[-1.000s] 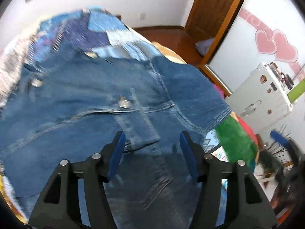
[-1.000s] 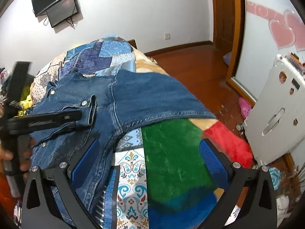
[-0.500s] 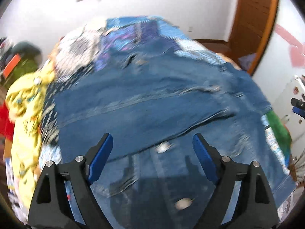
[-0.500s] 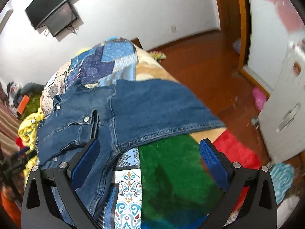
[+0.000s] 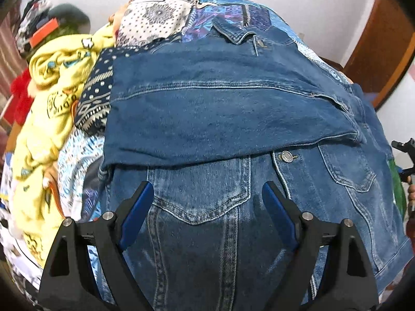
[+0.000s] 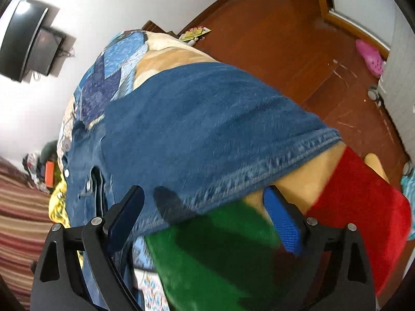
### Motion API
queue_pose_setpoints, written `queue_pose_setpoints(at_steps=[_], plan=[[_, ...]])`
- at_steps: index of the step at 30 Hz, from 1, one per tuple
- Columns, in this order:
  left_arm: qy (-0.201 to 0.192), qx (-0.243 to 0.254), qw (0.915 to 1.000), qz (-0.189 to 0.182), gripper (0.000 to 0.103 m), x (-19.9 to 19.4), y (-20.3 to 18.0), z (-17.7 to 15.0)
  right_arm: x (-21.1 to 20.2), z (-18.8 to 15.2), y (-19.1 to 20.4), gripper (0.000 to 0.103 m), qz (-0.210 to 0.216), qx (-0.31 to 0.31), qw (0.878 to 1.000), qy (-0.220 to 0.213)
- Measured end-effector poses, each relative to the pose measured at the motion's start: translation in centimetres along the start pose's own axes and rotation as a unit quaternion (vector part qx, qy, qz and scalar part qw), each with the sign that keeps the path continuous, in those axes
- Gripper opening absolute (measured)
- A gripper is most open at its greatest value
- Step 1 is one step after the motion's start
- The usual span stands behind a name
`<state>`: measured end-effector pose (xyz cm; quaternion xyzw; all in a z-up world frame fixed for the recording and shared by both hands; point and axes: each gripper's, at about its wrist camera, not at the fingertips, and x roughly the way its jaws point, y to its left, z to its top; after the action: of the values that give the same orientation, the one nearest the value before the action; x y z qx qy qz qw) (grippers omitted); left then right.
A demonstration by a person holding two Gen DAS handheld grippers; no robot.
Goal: Fold large clothes
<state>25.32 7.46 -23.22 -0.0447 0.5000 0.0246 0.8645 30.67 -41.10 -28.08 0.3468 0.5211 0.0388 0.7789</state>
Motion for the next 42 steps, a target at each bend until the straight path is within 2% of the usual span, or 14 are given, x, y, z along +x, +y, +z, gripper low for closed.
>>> queue_pose_setpoints(at_steps=[3,5,6,8,11,13,16,22,25,28,32,35,37,42], plan=[[0.003,0.001,1.0000,0.005,0.085,0.2,-0.3,-0.1,0.5,0.9,-0.4,0.087,-0.004,0.007,1.000,-0.011],[0.003,0.007,0.9999,0.011,0.085,0.2,-0.7,-0.2,0.6,1.4,-0.6,0.074,-0.024,0.013,0.999,-0.026],[0.003,0.009,0.9999,0.012,0.085,0.2,-0.8,-0.3,0.6,1.7,-0.9,0.070,-0.028,0.017,0.999,-0.034],[0.002,0.008,0.9999,0.006,0.085,0.1,-1.0,-0.3,0.2,2.0,-1.7,0.052,-0.050,0.044,0.995,-0.073],[0.003,0.002,1.0000,0.001,0.085,0.1,-0.9,-0.5,-0.1,2.0,-2.2,0.032,-0.073,0.068,0.991,-0.092],[0.001,0.001,1.0000,0.000,0.085,-0.1,-0.9,-0.7,-0.8,1.8,-1.2,0.021,-0.098,0.050,0.988,-0.106],[-0.005,0.010,0.9999,0.002,0.085,-0.7,-0.7,-1.0,-2.1,1.5,0.3,0.012,-0.116,0.020,0.986,-0.119],[-0.025,0.011,0.9996,0.004,0.085,-2.3,0.2,-1.4,-6.8,2.0,4.3,0.009,-0.082,-0.027,0.983,-0.161],[-0.033,0.003,0.9994,0.000,0.085,-3.0,0.8,-1.6,-9.1,2.1,8.4,0.009,-0.063,-0.073,0.979,-0.182],[-0.044,-0.001,0.9990,-0.002,0.085,-3.8,1.5,-1.9,-11.0,1.4,13.8,0.009,-0.026,-0.130,0.971,-0.199],[-0.049,-0.009,0.9987,-0.006,0.085,-4.5,2.4,-2.2,-11.0,-0.7,20.2,0.009,0.019,-0.188,0.961,-0.204],[-0.050,-0.012,0.9987,-0.005,0.085,-4.9,3.0,-2.5,-9.1,-3.2,23.7,0.009,0.066,-0.209,0.959,-0.180],[-0.054,-0.013,0.9984,-0.006,0.085,-5.5,3.3,-2.7,-7.1,-4.3,25.0,0.009,0.077,-0.219,0.960,-0.157],[-0.064,-0.007,0.9979,-0.001,0.085,-6.7,3.6,-3.1,0.4,-8.5,26.9,0.009,0.069,-0.256,0.962,-0.057]])
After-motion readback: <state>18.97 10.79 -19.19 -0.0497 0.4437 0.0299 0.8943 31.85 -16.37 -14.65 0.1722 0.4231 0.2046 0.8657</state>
